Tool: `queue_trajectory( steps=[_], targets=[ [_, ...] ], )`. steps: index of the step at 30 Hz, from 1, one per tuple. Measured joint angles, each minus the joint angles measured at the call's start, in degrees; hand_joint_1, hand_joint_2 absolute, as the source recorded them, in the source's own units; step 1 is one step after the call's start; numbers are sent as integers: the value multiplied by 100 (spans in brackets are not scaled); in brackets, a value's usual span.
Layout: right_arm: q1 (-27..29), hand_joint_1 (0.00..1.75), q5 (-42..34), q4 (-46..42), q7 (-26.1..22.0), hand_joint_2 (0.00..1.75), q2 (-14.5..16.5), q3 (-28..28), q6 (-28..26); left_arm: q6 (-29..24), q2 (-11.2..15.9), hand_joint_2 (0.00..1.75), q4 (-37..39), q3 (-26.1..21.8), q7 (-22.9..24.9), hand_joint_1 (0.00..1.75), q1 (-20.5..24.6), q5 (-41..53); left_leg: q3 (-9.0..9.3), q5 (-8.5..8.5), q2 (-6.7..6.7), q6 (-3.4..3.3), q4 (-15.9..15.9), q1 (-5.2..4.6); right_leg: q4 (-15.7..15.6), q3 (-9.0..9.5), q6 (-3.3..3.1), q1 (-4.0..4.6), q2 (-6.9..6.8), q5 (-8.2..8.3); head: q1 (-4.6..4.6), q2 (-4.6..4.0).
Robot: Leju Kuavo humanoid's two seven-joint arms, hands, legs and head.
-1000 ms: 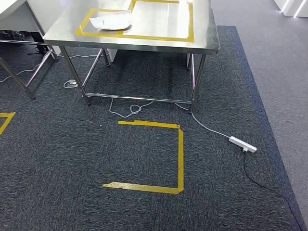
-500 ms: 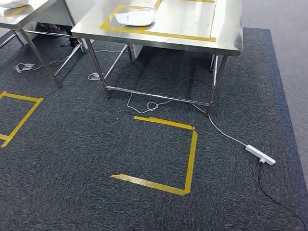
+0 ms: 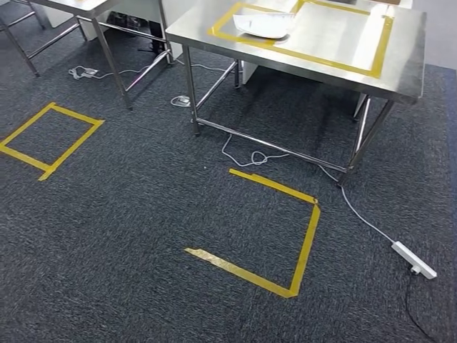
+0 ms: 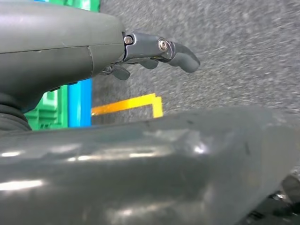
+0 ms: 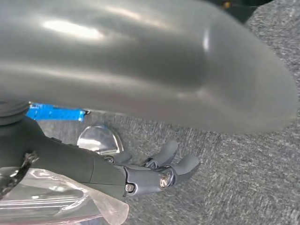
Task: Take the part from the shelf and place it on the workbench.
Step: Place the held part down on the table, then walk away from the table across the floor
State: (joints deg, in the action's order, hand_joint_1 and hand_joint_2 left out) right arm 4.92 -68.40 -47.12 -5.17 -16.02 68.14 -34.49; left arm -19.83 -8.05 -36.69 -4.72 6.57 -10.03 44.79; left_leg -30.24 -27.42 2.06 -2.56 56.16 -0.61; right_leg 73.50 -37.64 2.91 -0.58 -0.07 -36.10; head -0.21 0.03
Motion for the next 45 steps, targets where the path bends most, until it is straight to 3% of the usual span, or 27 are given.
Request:
queue_trajectory(
  steps=[2,4,6,8,10,12,14,15,17,19,21,23,25,27,29,30,31,32,34,36,38,39,41,42,43,45],
  targets=[
    [6,0,34,23,5,0,2,-8,13,-10,-2,0,55,1,-18,0,9,-10,5,1,155,11,20,-1,-679,310,-20,-9,107,426,1,-1],
    [3,0,56,44,7,0,3,-15,15,-16,-5,0,95,2,-37,0,41,-18,-20,-2,299,47,55,-12,-1410,662,-59,-30,353,680,-2,-1],
    [-1,0,72,64,13,0,3,-21,17,-31,-5,0,134,2,-53,0,72,-24,-76,16,423,114,79,-7,-1622,783,-108,-32,449,671,-6,0],
    [-8,0,87,78,21,0,11,-28,22,-44,0,0,181,2,-61,0,78,-28,-124,28,483,176,99,9,-1647,804,-163,-34,333,689,-6,0],
    [-8,0,103,89,24,0,25,-34,25,-48,7,0,221,2,-63,0,81,-39,-251,-144,240,244,350,3,-1678,817,-231,-54,184,706,-47,0],
    [6,0,113,103,28,0,33,-35,27,-51,10,0,251,2,-67,0,112,-54,-585,-527,-68,318,1046,19,-1691,822,-275,-58,7,700,-91,-1],
    [13,0,123,125,37,0,36,-34,42,-58,10,0,292,2,-80,0,137,-73,-905,-770,-143,367,1719,62,-1691,816,-281,-54,-172,686,-95,-1],
    [7,0,136,144,40,0,44,-36,75,-68,11,0,323,1,-91,0,139,-81,-931,-731,-158,381,1789,81,-1690,815,-278,-55,-253,678,-95,-1],
    [-27,0,164,244,31,0,95,-45,231,-104,14,0,399,0,-122,0,146,-92,-638,-381,-235,386,1248,104,-1690,827,-258,-56,-395,655,-96,-1],
    [-84,0,186,436,3,0,177,-68,431,-139,14,0,474,0,-157,0,191,-97,-224,-98,-491,349,453,83,-1685,863,-210,-34,-515,621,-94,-1],
    [-143,0,207,641,-28,0,252,-92,574,-156,14,0,547,0,-181,0,249,-100,-80,-57,-618,284,132,44,-1689,909,-148,-7,-623,591,-78,-1],
    [-199,0,221,808,-51,0,326,-117,659,-168,18,0,622,0,-195,0,272,-101,-90,-34,-490,203,98,36,-1712,953,-79,-15,-711,572,-71,0],
    [-233,0,235,949,-69,0,395,-140,714,-186,21,0,685,-1,-203,0,278,-101,-79,11,-370,122,48,52,-1547,896,-22,-38,-518,425,-52,0],
    [-244,0,250,1083,-88,0,443,-148,756,-203,16,0,736,-1,-214,0,308,-101,-86,34,-239,73,27,55,-899,591,-2,-50,-167,74,-22,0],
    [-238,0,256,1212,-97,0,480,-154,787,-210,8,0,790,-1,-227,0,341,-101,-95,35,-77,56,30,39,-123,185,-7,-49,-22,-196,-17,0],
    [-234,0,257,1271,-98,0,497,-160,800,-213,5,0,817,-1,-230,0,349,-101,-90,34,7,54,31,31,34,73,-17,-47,-5,-179,-17,1],
    [-232,0,261,1321,-99,0,511,-166,812,-214,5,0,841,-2,-232,0,351,-101,-79,33,94,55,33,23,-57,72,-31,-46,6,-34,-16,1],
    [-236,0,266,1364,-100,0,525,-172,824,-214,4,0,862,-2,-233,0,354,-101,-64,29,175,57,34,18,-370,178,-51,-46,39,202,-17,0],
    [-254,0,277,1443,-101,0,555,-176,846,-216,-1,0,896,-1,-234,0,371,-101,-48,15,328,76,45,8,-1202,508,-101,-56,269,633,-20,-1],
    [-275,0,286,1514,-103,0,586,-176,856,-220,-4,0,931,0,-235,0,404,-101,-81,12,459,124,62,14,-1624,714,-125,-59,451,740,-23,0],
    [-287,0,299,1575,-105,0,621,-178,861,-225,-3,0,976,0,-235,0,424,-101,-123,26,575,195,67,38,-1677,770,-144,-50,382,723,-24,0],
    [-291,0,310,1605,-105,0,644,-179,868,-227,-2,0,999,0,-235,0,424,-101,-138,11,520,227,90,42,-1700,786,-170,-52,314,734,-27,0],
    [-294,0,332,1663,-110,0,680,-181,888,-232,2,0,1037,0,-235,0,438,-101,-267,-178,217,285,376,33,-1752,833,-230,-68,164,747,-65,0],
    [-293,0,344,1694,-112,0,690,-182,903,-233,2,0,1054,0,-235,0,454,-101,-414,-348,28,313,687,38,-1762,852,-254,-64,79,739,-85,-1],
    [-291,0,354,1729,-114,0,697,-183,918,-233,3,0,1073,0,-236,0,477,-101,-610,-532,-73,342,1079,53,-1763,864,-271,-60,-10,724,-101,-1],
    [-295,0,375,1801,-114,0,718,-183,957,-233,4,0,1112,0,-239,0,509,-101,-911,-703,-138,390,1664,94,-1759,885,-276,-55,-194,691,-102,-1]
  ],
)
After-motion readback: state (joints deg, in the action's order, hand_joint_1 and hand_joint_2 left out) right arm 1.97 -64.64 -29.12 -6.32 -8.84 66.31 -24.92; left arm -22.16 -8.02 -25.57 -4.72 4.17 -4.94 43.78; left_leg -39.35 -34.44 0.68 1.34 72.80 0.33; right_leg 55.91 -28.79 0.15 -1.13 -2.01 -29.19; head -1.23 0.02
